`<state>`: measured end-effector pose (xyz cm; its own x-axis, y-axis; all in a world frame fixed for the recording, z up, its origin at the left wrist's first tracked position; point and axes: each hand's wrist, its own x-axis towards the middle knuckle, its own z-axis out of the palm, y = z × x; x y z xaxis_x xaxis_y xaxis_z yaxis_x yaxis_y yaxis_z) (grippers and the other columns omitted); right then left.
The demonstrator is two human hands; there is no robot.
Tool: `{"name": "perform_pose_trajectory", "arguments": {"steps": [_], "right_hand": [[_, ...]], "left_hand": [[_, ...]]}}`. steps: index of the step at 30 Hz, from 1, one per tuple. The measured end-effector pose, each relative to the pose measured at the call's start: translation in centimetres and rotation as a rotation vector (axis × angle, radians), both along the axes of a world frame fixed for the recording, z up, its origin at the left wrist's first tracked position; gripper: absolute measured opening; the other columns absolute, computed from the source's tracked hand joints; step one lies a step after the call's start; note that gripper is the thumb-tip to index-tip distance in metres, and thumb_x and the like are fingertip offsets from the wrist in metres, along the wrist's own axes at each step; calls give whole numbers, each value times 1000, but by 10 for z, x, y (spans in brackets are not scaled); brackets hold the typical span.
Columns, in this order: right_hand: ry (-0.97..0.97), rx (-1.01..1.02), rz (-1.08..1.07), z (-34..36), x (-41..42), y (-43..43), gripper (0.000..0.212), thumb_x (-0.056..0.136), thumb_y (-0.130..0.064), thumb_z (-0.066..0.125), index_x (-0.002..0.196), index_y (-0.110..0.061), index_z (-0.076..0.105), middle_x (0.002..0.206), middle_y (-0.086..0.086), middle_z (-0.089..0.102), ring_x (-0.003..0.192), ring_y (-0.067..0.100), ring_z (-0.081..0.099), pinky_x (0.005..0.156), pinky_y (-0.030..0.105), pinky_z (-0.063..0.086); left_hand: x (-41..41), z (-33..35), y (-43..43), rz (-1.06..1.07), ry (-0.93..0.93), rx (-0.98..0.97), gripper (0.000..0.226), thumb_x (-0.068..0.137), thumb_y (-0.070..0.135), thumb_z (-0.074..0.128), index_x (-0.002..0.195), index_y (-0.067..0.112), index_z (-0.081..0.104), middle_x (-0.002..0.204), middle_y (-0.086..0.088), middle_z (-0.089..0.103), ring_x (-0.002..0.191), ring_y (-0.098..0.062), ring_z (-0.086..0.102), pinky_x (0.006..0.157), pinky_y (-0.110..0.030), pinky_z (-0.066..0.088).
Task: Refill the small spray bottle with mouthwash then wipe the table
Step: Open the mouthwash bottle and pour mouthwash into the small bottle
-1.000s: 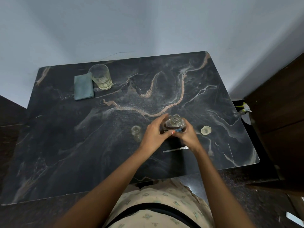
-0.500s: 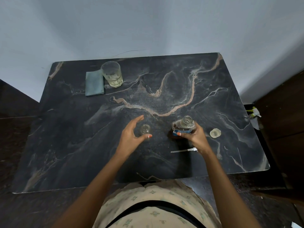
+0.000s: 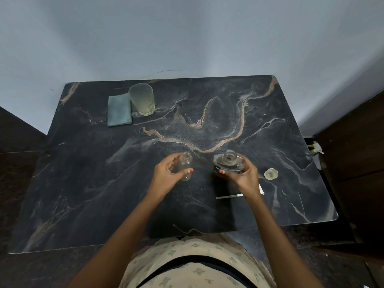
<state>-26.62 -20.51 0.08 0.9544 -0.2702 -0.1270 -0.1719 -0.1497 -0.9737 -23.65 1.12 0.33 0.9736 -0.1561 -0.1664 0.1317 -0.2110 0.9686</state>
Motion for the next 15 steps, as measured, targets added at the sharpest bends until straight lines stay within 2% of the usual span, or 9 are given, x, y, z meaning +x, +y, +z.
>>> {"name": "perform_pose_trajectory", "arguments": {"steps": [5, 7, 10, 12, 15], "right_hand": [[-186, -62, -3, 29, 15, 5, 55, 58, 9, 78, 100, -21, 59, 90, -28, 68, 88, -3, 63, 82, 13, 49], [-258, -108, 4, 43, 22, 8, 55, 59, 5, 80, 98, -27, 59, 93, -28, 67, 90, -2, 63, 82, 14, 48], [-369, -189, 21, 63, 31, 11, 51, 61, 2, 80, 101, -23, 60, 93, -29, 66, 91, -5, 62, 81, 10, 47], [-449, -258, 40, 75, 35, 14, 48, 62, -2, 80, 104, -19, 62, 98, -21, 66, 92, -2, 62, 82, 13, 48], [-544, -388, 105, 87, 42, 14, 45, 65, -3, 78, 105, -17, 63, 104, -2, 66, 96, 10, 64, 86, 28, 52]], "left_hand": [[-1, 32, -5, -2, -85, -61, 47, 70, 9, 74, 102, 40, 56, 110, 5, 62, 100, 4, 59, 82, -6, 44], [-2, 44, -7, -2, -121, -78, 48, 68, 11, 75, 99, 42, 55, 108, 5, 62, 98, 5, 59, 82, -7, 44], [-5, 61, -8, -10, -180, -89, 45, 63, 21, 74, 98, 43, 56, 105, 10, 62, 97, 4, 61, 82, -8, 45], [-6, 69, -8, -7, -224, -92, 44, 62, 22, 74, 98, 41, 56, 103, 15, 62, 95, 5, 61, 82, -8, 45], [-8, 77, -7, 7, -249, -113, 47, 60, 25, 74, 102, 36, 57, 103, 15, 63, 97, 3, 62, 84, -8, 44]]}}
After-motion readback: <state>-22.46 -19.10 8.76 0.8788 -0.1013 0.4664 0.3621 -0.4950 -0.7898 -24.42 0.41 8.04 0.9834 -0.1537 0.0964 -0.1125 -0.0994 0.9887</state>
